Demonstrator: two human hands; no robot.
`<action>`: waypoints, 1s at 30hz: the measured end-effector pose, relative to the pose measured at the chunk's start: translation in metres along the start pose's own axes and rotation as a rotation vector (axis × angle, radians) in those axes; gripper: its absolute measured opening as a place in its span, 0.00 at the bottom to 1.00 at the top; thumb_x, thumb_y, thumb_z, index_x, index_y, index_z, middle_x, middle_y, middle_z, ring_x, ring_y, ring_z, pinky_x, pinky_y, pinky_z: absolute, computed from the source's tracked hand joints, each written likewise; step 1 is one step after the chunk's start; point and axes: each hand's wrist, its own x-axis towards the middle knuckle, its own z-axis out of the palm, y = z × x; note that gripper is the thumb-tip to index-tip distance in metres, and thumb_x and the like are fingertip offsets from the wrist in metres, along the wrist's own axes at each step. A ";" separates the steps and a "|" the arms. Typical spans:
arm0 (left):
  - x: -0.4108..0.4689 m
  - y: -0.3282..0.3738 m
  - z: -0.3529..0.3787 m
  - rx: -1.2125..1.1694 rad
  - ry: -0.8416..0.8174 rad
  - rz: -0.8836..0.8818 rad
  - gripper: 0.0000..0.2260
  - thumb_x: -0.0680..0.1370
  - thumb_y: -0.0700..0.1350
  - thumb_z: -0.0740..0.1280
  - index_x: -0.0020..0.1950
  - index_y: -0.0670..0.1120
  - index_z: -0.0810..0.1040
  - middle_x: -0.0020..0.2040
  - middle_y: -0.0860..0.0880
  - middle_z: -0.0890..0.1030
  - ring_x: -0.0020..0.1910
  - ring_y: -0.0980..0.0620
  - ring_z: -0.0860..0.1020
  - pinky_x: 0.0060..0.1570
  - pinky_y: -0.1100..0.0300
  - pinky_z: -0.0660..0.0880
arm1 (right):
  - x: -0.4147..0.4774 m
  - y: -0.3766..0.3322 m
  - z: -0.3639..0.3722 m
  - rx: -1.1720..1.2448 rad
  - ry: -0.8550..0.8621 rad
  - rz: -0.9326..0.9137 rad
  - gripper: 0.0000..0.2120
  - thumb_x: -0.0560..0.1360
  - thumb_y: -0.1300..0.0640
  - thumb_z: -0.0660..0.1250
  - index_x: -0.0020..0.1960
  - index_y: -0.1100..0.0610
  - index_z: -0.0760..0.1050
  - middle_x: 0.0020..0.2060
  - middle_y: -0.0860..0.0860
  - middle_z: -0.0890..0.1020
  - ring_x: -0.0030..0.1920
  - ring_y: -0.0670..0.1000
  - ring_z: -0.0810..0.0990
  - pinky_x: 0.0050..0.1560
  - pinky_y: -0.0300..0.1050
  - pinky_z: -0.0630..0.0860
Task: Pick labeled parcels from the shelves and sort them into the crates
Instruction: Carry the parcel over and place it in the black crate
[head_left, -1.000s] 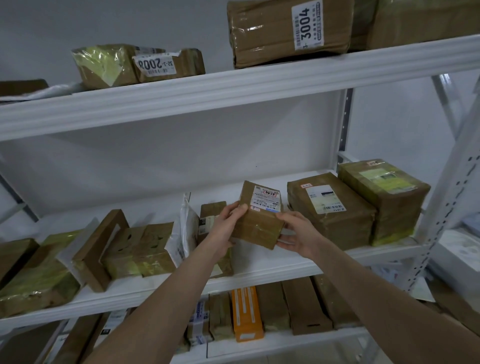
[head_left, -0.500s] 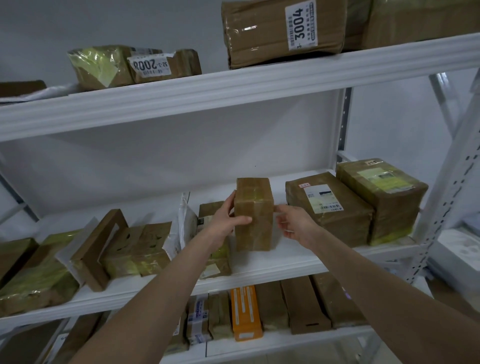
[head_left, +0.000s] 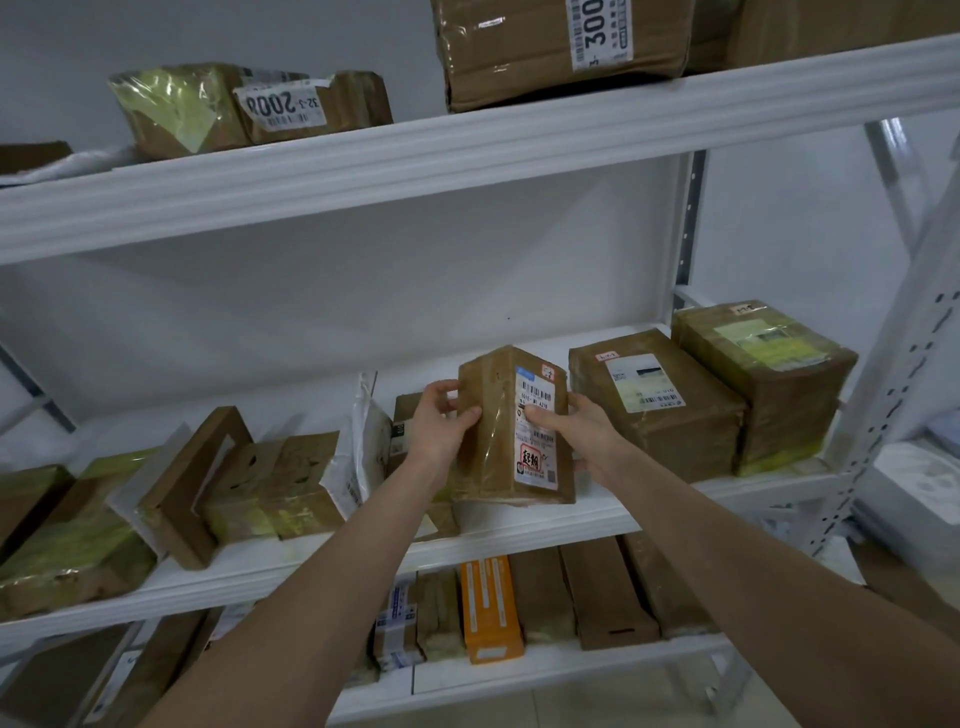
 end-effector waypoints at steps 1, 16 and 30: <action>-0.002 -0.001 0.002 0.038 -0.011 0.009 0.17 0.78 0.40 0.67 0.66 0.48 0.71 0.64 0.46 0.75 0.60 0.47 0.75 0.60 0.52 0.73 | 0.000 0.001 0.000 0.025 0.019 -0.002 0.19 0.70 0.56 0.75 0.58 0.55 0.74 0.48 0.52 0.83 0.45 0.51 0.82 0.42 0.48 0.78; -0.006 -0.009 0.001 -0.102 -0.243 -0.263 0.30 0.75 0.45 0.70 0.75 0.56 0.62 0.51 0.49 0.84 0.54 0.48 0.79 0.61 0.39 0.72 | -0.010 -0.006 -0.010 -0.042 -0.076 -0.003 0.26 0.72 0.67 0.70 0.67 0.51 0.71 0.57 0.52 0.81 0.50 0.51 0.78 0.38 0.42 0.75; -0.029 -0.013 -0.009 -0.172 -0.175 -0.175 0.31 0.76 0.36 0.66 0.75 0.55 0.62 0.57 0.48 0.81 0.54 0.45 0.81 0.56 0.42 0.77 | -0.004 -0.001 0.003 -0.060 0.010 -0.081 0.28 0.71 0.64 0.72 0.69 0.53 0.68 0.60 0.55 0.79 0.55 0.56 0.80 0.47 0.50 0.80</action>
